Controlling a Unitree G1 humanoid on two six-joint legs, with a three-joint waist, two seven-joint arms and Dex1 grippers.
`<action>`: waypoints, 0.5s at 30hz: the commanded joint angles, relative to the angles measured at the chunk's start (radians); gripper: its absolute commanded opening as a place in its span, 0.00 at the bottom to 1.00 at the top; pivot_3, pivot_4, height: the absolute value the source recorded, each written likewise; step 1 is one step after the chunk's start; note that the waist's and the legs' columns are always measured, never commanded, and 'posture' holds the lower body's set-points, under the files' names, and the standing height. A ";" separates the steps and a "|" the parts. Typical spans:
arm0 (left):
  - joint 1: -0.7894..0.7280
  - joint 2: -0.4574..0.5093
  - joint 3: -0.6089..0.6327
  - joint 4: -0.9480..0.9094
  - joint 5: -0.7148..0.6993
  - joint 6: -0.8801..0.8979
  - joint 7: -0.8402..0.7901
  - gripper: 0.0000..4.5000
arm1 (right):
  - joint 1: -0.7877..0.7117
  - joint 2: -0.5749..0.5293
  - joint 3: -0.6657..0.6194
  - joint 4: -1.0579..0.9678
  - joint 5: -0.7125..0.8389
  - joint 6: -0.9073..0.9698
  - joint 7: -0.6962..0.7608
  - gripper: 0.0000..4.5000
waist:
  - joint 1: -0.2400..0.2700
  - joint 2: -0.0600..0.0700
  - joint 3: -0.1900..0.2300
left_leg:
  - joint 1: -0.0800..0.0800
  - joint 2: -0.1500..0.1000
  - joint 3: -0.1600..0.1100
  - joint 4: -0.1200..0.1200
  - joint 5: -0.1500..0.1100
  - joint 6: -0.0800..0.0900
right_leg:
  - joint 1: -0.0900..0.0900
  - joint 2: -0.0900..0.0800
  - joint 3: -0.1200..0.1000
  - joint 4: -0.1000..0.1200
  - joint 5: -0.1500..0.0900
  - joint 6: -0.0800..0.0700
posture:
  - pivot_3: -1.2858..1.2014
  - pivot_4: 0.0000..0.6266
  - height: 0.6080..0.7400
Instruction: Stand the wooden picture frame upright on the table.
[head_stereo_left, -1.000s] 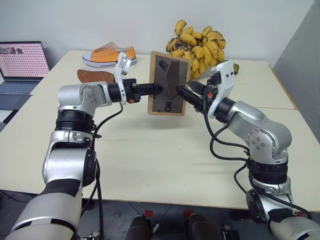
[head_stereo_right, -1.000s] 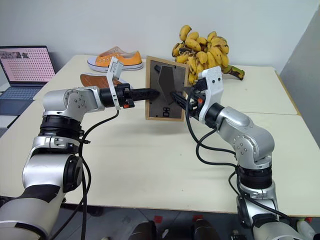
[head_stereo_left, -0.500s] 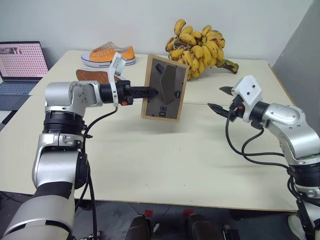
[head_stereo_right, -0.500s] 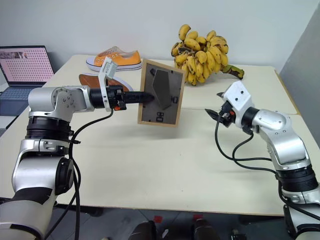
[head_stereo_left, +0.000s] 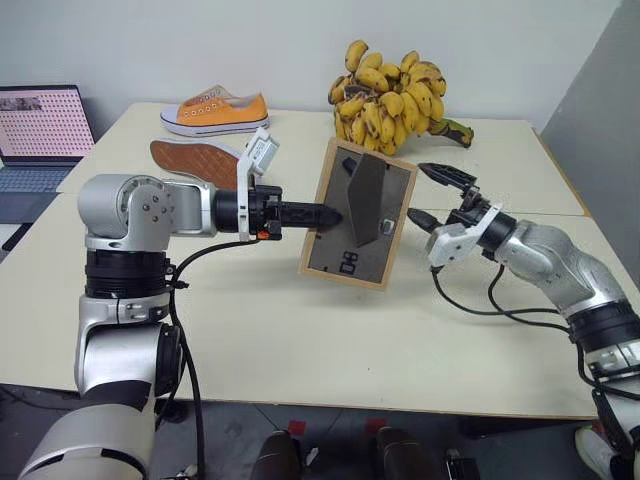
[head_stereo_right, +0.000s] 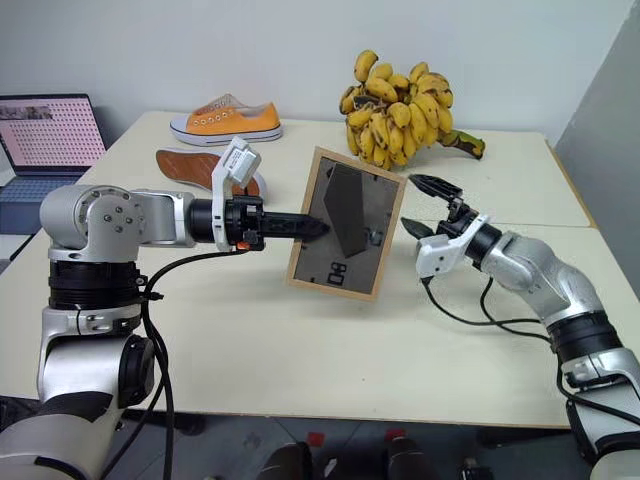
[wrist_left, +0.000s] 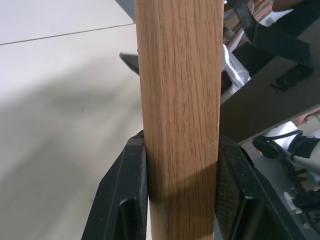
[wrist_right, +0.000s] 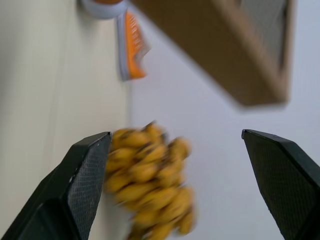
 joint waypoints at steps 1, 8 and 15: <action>-0.024 0.005 0.052 -0.022 -0.038 0.017 0.031 0.29 | -0.048 0.009 -0.006 0.012 -0.121 -0.027 -0.211 0.98 | 0.000 0.000 0.000 | 0.000 0.000 0.000 0.000 0.000 0.000 | 0.001 0.000 0.000 0.000 0.000 0.000 | 0.52 0.24 1.00; -0.039 -0.005 0.072 -0.013 -0.062 0.030 0.068 0.29 | -0.052 0.006 0.023 0.027 -0.222 -0.039 -0.361 0.98 | 0.004 0.000 0.000 | 0.000 -0.001 0.000 0.000 0.001 -0.001 | 0.001 -0.001 0.000 0.000 0.000 0.000 | 0.52 0.24 1.00; -0.059 -0.037 0.084 -0.032 -0.108 0.082 0.093 0.29 | -0.063 0.014 0.104 0.054 -0.336 -0.049 -0.491 0.98 | 0.004 0.000 0.000 | 0.001 -0.001 0.000 0.000 0.001 -0.001 | 0.001 -0.001 0.000 0.000 0.000 0.000 | 0.52 0.24 1.00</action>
